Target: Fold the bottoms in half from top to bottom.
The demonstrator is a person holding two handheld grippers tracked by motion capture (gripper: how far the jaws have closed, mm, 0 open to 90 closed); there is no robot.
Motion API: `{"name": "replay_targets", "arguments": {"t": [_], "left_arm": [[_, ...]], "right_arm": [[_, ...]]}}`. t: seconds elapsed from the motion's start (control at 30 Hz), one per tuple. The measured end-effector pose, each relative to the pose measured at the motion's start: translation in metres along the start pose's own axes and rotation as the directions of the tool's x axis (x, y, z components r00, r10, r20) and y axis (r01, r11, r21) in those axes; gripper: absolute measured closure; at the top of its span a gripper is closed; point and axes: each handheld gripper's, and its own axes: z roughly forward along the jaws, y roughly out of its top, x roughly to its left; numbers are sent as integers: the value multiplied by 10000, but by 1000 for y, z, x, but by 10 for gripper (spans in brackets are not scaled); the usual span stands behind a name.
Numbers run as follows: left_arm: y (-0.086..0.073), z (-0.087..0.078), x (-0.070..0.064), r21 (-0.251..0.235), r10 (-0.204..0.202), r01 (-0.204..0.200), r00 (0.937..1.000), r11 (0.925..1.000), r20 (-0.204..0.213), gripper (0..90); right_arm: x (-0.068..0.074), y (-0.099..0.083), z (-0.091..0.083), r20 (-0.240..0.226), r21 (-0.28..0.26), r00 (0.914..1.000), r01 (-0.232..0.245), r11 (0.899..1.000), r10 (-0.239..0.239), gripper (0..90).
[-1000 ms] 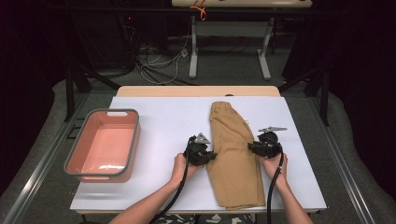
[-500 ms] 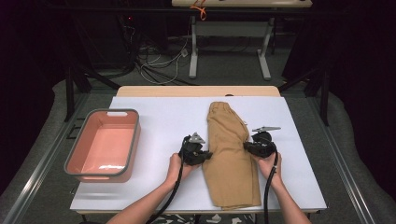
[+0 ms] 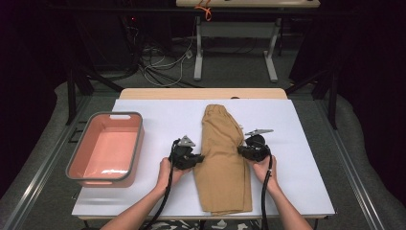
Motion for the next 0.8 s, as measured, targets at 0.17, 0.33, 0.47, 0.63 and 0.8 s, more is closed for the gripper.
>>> {"name": "replay_targets", "arguments": {"t": [0.17, 0.33, 0.47, 0.63, 0.8], "left_arm": [[-8, -11, 7, -55, -112, 112, 9998, 9999, -148, 872], [-15, -20, 12, -29, -187, 187, 9993, 9998, -333, 871], [-18, -26, 15, -78, -271, 268, 9988, 9996, -406, 870], [-18, -25, 14, -117, -245, 241, 9988, 9996, -435, 861], [-18, -23, 12, -189, -182, 174, 9991, 9997, -379, 812]], "right_arm": [[10, 3, 6, -204, 44, 9997, 106, 9999, -105, 860], [21, 7, 12, -408, 96, 9990, 158, 9998, -154, 860], [27, 8, 14, -548, 134, 9984, 142, 9998, -134, 860], [25, 8, 12, -500, 161, 9987, 135, 9998, -127, 858], [21, 8, 9, -414, 47, 9990, 168, 9998, -165, 855]]}}
